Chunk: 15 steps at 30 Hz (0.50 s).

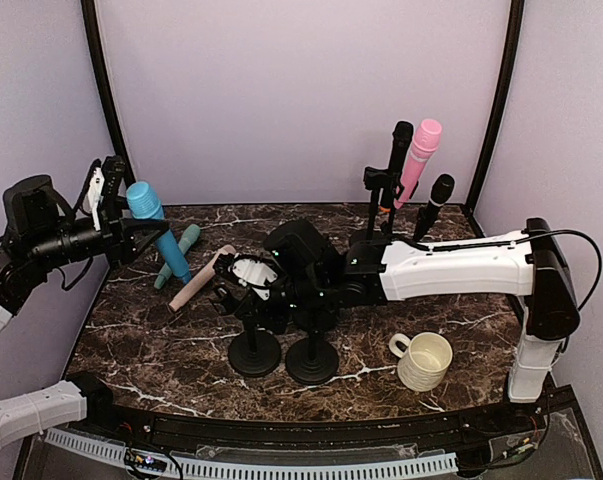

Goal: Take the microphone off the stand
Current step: Remove the microphone from the microphone stand, then place the microphone at the center of the board.

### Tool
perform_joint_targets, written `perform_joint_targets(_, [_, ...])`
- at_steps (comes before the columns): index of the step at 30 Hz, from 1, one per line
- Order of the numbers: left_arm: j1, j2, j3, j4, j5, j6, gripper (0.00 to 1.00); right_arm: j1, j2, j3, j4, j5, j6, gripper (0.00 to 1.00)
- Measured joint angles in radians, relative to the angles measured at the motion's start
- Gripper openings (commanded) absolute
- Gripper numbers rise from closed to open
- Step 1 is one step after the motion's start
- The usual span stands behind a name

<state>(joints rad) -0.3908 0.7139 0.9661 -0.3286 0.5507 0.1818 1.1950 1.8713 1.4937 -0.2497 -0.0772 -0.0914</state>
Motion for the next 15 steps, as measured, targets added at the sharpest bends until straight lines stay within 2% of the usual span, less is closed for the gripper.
perform_joint_targets(6, [0.000, 0.070, 0.022, -0.135, -0.291, -0.006, 0.00, -0.001, -0.009, -0.003, -0.038, -0.029, 0.017, 0.51])
perform_joint_targets(10, [0.000, 0.209, 0.066, -0.203, -0.443, -0.006, 0.00, -0.005, -0.019, -0.003, -0.049, -0.067, 0.023, 0.66])
perform_joint_targets(15, [0.007, 0.398, 0.136, -0.249, -0.567, -0.006, 0.00, -0.005, -0.065, -0.003, -0.027, -0.114, 0.022, 0.77])
